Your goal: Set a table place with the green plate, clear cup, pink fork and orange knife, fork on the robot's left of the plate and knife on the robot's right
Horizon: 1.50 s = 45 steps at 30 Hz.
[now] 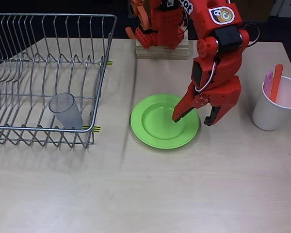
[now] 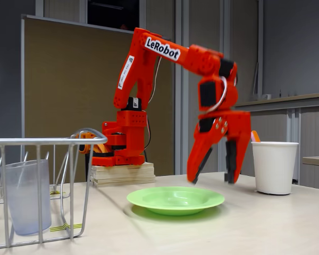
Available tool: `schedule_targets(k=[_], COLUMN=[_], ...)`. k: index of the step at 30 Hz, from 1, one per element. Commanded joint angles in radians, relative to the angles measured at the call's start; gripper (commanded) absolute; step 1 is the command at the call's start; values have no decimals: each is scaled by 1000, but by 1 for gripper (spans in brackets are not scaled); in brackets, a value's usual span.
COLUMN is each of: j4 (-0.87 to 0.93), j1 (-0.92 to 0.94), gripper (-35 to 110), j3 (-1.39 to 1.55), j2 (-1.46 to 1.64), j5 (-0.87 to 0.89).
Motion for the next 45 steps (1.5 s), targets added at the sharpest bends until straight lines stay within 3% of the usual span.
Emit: schedule_targets(k=[1,5,11,17,21,26,29,34,40,45], j4=[106,222,382,428,388,207,144,51,-110,-143], j1=[-21,0,127,334,436,520,561,571,497,426], gripper=[33,22,22,22,16,8,0,0,0,0], j3=[-100,-163,-176,-115,-43,187,284,344,345,307], j2=[60,64,178,325,373,413,396,336,213,140], j5=[-18,-32,-130,-399,-543,-620,-598,-575,-505,-423])
